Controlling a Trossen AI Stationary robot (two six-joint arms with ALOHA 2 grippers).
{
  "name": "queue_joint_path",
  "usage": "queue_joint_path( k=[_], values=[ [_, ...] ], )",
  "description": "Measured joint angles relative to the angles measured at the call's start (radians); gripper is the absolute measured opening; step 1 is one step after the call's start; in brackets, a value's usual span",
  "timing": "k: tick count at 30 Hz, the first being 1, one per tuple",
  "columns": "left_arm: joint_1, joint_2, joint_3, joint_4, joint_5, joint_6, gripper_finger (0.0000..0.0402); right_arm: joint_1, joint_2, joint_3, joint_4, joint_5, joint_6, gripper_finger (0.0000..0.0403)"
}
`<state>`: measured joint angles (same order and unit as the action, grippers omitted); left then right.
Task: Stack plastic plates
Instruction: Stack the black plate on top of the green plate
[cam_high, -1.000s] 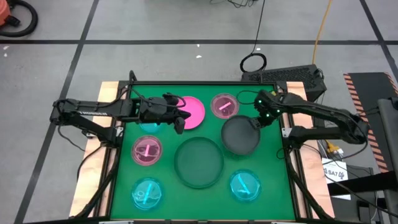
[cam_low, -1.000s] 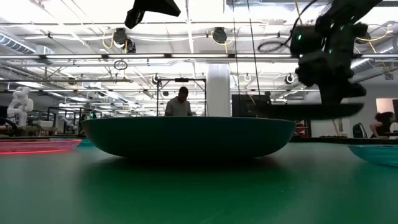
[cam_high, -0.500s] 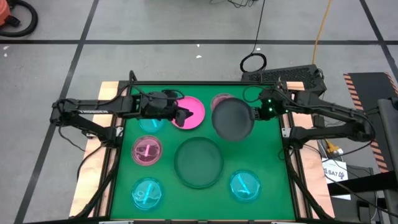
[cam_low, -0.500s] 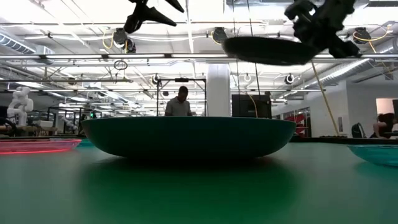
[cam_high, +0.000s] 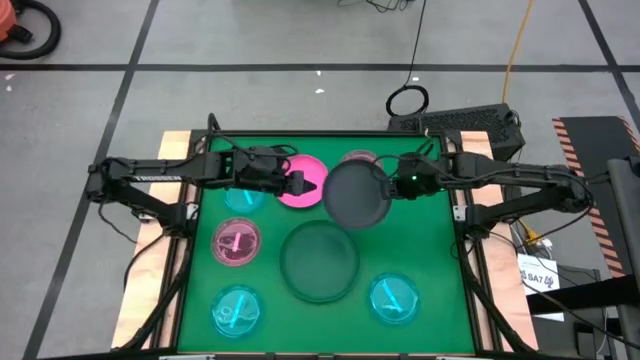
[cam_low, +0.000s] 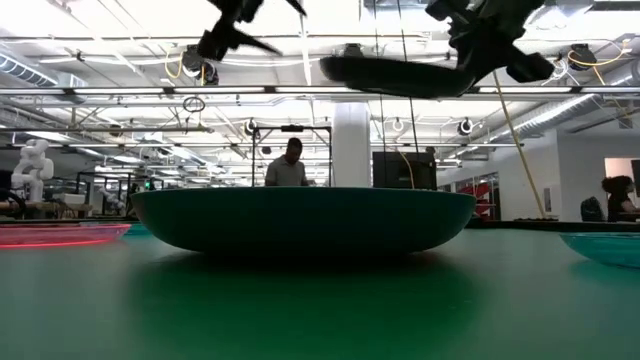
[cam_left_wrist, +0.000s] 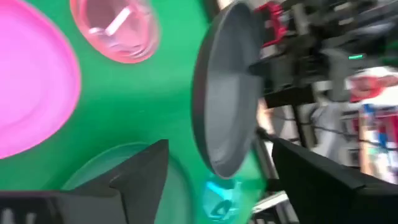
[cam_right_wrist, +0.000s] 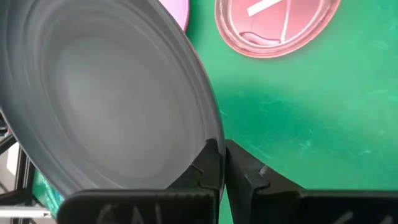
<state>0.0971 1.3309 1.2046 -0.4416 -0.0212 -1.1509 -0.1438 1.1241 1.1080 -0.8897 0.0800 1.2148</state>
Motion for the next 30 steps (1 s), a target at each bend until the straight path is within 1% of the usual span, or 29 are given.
queue_joint_path(
  k=[3, 5, 6, 10, 11, 13, 16, 19, 21, 26, 27, 30],
  values=[
    [0.000, 0.046, 0.002, 0.011, -0.004, 0.022, 0.0318, 0.007, 0.036, 0.000, 0.043, 0.002, 0.002, 0.0002],
    [0.000, 0.073, 0.000, -0.012, -0.012, 0.030, 0.0320, 0.010, 0.056, 0.000, 0.064, 0.001, -0.008, 0.0002],
    [0.000, 0.089, 0.000, 0.003, -0.022, 0.031, 0.0321, 0.010, 0.065, 0.000, 0.077, 0.002, -0.016, 0.0002],
    [0.000, 0.130, 0.000, 0.025, -0.056, 0.026, 0.0321, 0.011, 0.092, 0.000, 0.095, -0.001, -0.038, 0.0003],
    [0.000, 0.139, 0.002, 0.043, -0.060, 0.019, 0.0319, 0.010, 0.094, 0.000, 0.101, -0.001, -0.048, 0.0004],
    [0.000, 0.146, 0.000, 0.026, -0.066, 0.013, 0.0305, 0.010, 0.104, 0.000, 0.112, -0.001, -0.058, 0.0004],
    [0.000, 0.164, 0.003, 0.049, -0.082, 0.000, 0.0266, 0.010, 0.109, 0.000, 0.128, 0.000, -0.083, 0.0004],
    [0.000, 0.166, 0.000, 0.045, -0.085, -0.003, 0.0211, 0.008, 0.113, 0.000, 0.152, 0.002, -0.103, 0.0005],
    [0.000, 0.174, 0.003, 0.067, -0.091, -0.004, 0.0166, 0.007, 0.115, 0.000, 0.152, 0.002, -0.128, 0.0005],
    [-0.001, 0.177, 0.001, 0.058, -0.091, 0.002, 0.0045, 0.006, 0.114, 0.000, 0.178, 0.003, -0.182, 0.0010],
    [-0.001, 0.175, 0.001, 0.056, -0.092, 0.004, 0.0030, 0.005, 0.114, 0.000, 0.178, 0.000, -0.192, 0.0013],
    [-0.001, 0.177, 0.001, 0.060, -0.083, 0.002, 0.0030, 0.005, 0.112, 0.000, 0.165, -0.014, -0.218, 0.0030]
  ],
)
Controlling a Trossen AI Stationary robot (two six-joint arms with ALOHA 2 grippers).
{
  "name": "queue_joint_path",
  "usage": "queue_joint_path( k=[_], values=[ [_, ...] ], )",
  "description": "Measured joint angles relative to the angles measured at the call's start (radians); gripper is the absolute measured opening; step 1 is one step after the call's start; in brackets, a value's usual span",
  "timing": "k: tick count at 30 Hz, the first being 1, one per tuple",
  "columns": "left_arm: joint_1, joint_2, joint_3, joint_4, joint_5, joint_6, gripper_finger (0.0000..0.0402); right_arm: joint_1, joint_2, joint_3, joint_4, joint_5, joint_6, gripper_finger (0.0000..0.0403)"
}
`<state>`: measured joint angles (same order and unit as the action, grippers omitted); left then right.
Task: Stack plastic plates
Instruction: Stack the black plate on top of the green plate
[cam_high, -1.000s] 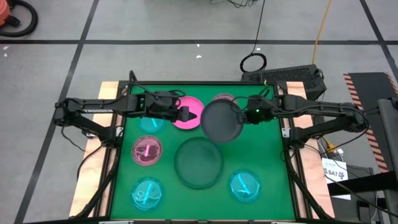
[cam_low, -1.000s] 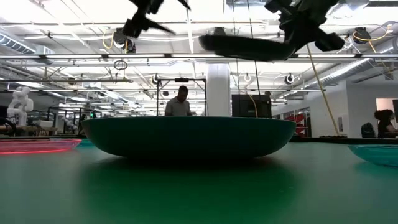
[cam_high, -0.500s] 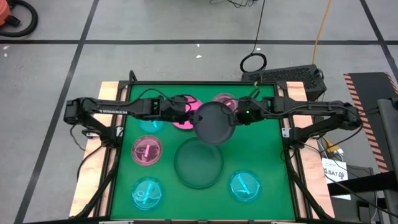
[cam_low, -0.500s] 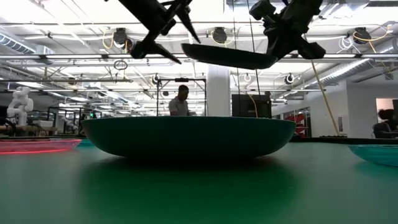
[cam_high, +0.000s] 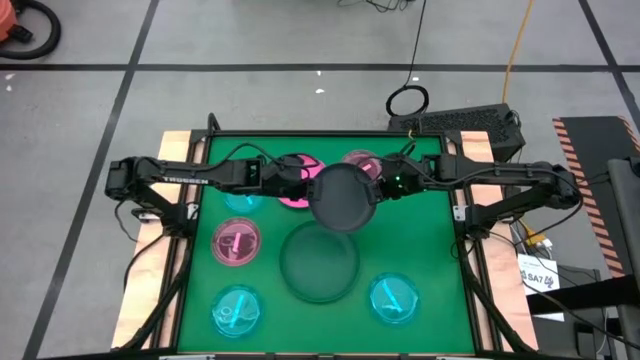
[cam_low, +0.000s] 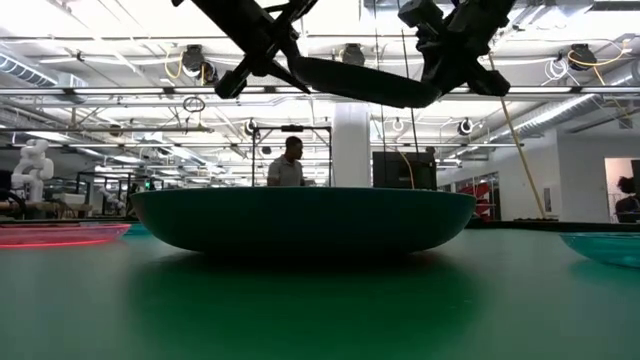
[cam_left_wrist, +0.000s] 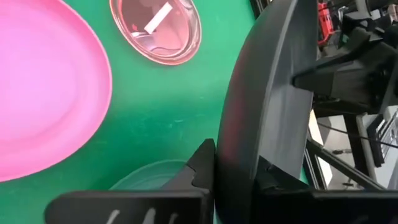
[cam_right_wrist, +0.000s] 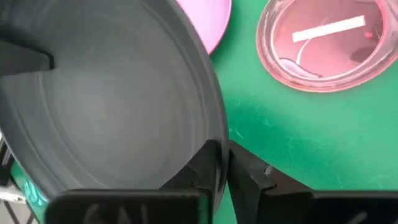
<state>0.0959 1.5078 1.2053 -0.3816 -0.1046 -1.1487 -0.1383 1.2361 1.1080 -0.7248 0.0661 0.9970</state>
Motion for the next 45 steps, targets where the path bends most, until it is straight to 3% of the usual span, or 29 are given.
queue_joint_path(
  k=[7, 16, 22, 33, 45],
  values=[
    [0.001, 0.000, 0.000, -0.002, 0.068, -0.015, 0.0030, -0.026, -0.019, 0.000, -0.077, -0.192, -0.131, 0.0096],
    [-0.029, 0.000, 0.000, -0.009, 0.247, 0.024, 0.0030, -0.041, -0.123, 0.000, -0.271, -0.277, -0.380, 0.0157],
    [-0.105, 0.000, 0.000, -0.069, 0.273, 0.132, 0.0030, -0.041, -0.203, 0.000, -0.380, -0.278, -0.522, 0.0164],
    [-0.145, 0.055, 0.000, -0.273, 0.231, 0.311, 0.0030, -0.041, -0.261, 0.000, -0.304, -0.273, -0.711, 0.0164],
    [-0.131, 0.259, 0.001, -0.180, 0.431, 0.315, 0.0033, -0.041, -0.236, 0.000, -0.287, -0.273, -0.709, 0.0164]
  ],
)
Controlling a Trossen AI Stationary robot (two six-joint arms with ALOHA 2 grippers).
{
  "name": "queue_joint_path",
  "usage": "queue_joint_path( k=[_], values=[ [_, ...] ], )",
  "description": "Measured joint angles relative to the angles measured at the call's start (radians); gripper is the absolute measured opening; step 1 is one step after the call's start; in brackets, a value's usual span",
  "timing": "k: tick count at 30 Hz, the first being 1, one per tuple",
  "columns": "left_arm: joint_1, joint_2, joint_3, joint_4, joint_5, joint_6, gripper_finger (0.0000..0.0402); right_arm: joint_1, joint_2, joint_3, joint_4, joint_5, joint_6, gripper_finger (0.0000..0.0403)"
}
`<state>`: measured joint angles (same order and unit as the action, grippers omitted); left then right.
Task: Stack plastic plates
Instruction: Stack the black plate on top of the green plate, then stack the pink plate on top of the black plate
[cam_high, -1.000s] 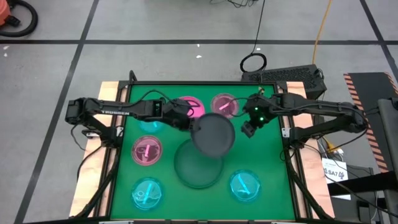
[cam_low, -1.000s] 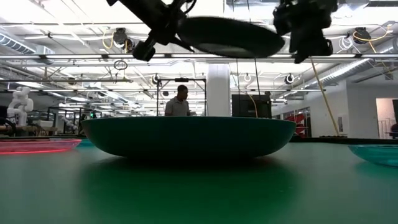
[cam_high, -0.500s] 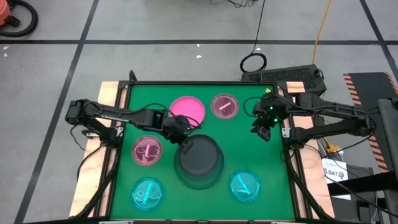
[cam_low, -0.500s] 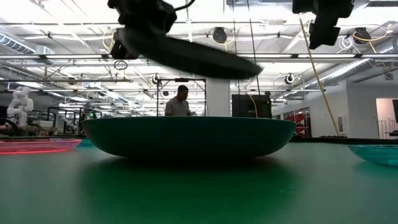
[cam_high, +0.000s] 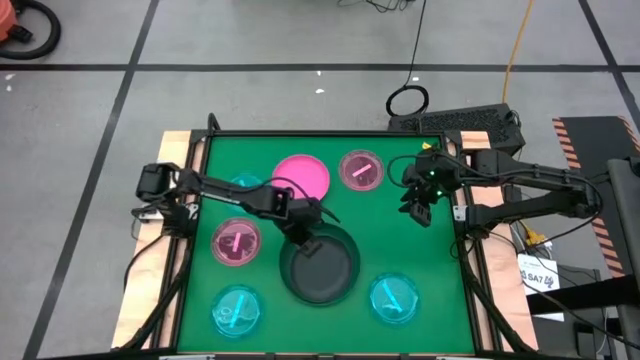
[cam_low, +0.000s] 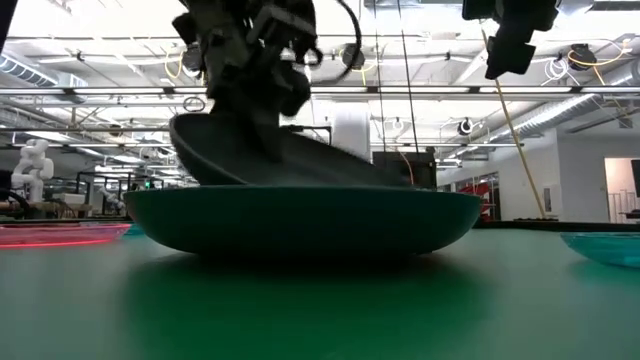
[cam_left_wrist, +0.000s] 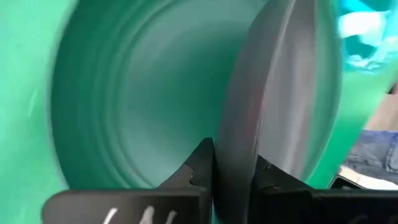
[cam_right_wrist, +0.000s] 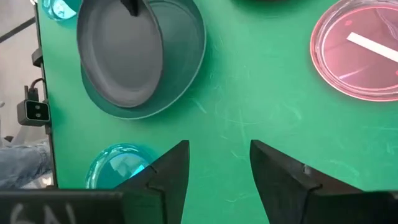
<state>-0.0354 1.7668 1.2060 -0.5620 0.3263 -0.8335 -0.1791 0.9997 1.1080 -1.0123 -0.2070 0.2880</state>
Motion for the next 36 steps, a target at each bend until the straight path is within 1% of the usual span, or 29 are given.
queue_joint_path(
  k=[2, 6, 12, 15, 18, 21, 25, 28, 30, 32, 36],
  values=[
    [0.001, 0.012, 0.002, 0.003, 0.001, 0.002, 0.0047, 0.000, 0.001, 0.000, 0.001, 0.001, 0.011, 0.0164],
    [-0.001, 0.036, 0.000, -0.011, -0.033, 0.022, 0.0073, 0.000, 0.002, 0.000, 0.008, 0.023, 0.043, 0.0164],
    [-0.001, 0.040, 0.000, -0.015, -0.106, 0.062, 0.0080, 0.003, 0.002, 0.000, 0.028, 0.076, 0.154, 0.0164],
    [0.005, 0.040, 0.000, -0.023, -0.124, 0.083, 0.0088, 0.005, 0.002, 0.000, 0.052, 0.080, 0.230, 0.0164],
    [0.013, 0.040, 0.000, -0.072, -0.137, 0.111, 0.0119, 0.005, 0.002, 0.000, 0.076, 0.080, 0.309, 0.0164],
    [0.016, 0.040, 0.000, -0.110, -0.161, 0.145, 0.0169, 0.017, 0.002, 0.000, 0.113, 0.084, 0.374, 0.0164],
    [0.023, 0.040, 0.000, -0.091, -0.174, 0.165, 0.0238, 0.044, 0.002, 0.000, 0.177, 0.128, 0.452, 0.0164],
    [0.027, 0.040, 0.000, -0.082, -0.176, 0.178, 0.0275, 0.065, 0.002, 0.000, 0.222, 0.158, 0.508, 0.0164],
    [0.035, 0.040, 0.003, -0.082, -0.178, 0.183, 0.0288, 0.081, 0.002, 0.000, 0.241, 0.183, 0.543, 0.0164],
    [0.044, 0.038, 0.024, -0.104, -0.192, 0.188, 0.0292, 0.098, 0.002, 0.000, 0.251, 0.212, 0.571, 0.0164],
    [0.077, 0.032, 0.107, -0.133, -0.225, 0.249, 0.0293, 0.122, 0.002, 0.000, 0.253, 0.268, 0.629, 0.0164]
  ],
)
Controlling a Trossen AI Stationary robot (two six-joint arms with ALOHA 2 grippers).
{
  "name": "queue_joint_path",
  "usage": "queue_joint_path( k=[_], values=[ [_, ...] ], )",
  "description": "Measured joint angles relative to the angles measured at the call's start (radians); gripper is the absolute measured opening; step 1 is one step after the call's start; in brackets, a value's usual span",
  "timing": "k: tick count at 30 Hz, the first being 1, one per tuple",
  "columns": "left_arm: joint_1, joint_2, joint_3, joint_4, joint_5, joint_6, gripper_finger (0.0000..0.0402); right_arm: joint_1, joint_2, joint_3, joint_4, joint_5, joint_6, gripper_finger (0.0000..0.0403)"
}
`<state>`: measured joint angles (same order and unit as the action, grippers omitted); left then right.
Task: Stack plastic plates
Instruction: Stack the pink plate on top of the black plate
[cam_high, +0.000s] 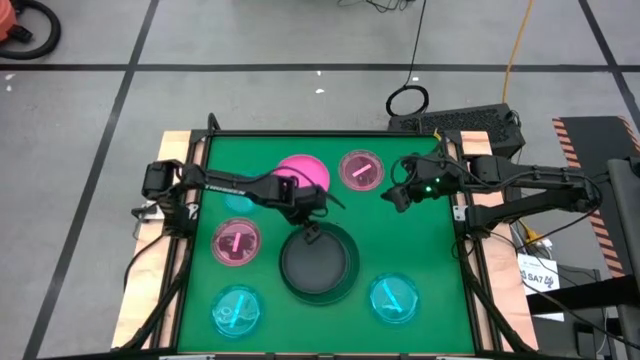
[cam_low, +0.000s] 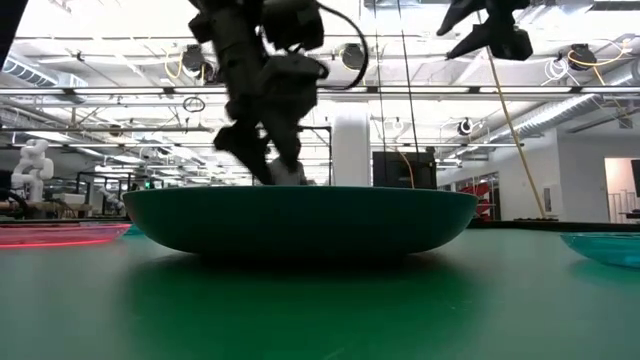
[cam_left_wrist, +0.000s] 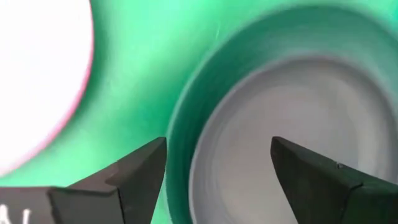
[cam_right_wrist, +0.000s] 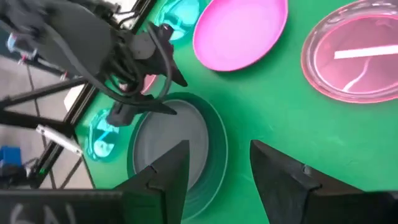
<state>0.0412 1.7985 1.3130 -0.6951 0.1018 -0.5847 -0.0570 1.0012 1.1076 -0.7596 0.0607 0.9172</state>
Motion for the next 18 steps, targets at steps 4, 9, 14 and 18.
queue_joint_path(
  k=[4, 9, 14, 18],
  values=[
    [0.057, 0.000, 0.125, -0.105, 0.002, 0.082, 0.0293, 0.008, 0.000, 0.000, 0.000, 0.050, 0.065, 0.0164],
    [0.191, 0.000, 0.237, -0.221, 0.015, 0.170, 0.0281, 0.007, 0.000, 0.000, -0.012, 0.101, 0.109, 0.0164],
    [0.365, 0.002, 0.250, -0.237, 0.118, 0.337, 0.0246, 0.007, 0.000, 0.000, -0.054, 0.122, 0.107, 0.0164],
    [0.493, 0.011, 0.250, -0.245, 0.124, 0.417, 0.0228, 0.007, 0.000, 0.000, -0.104, 0.121, 0.077, 0.0164]
  ],
)
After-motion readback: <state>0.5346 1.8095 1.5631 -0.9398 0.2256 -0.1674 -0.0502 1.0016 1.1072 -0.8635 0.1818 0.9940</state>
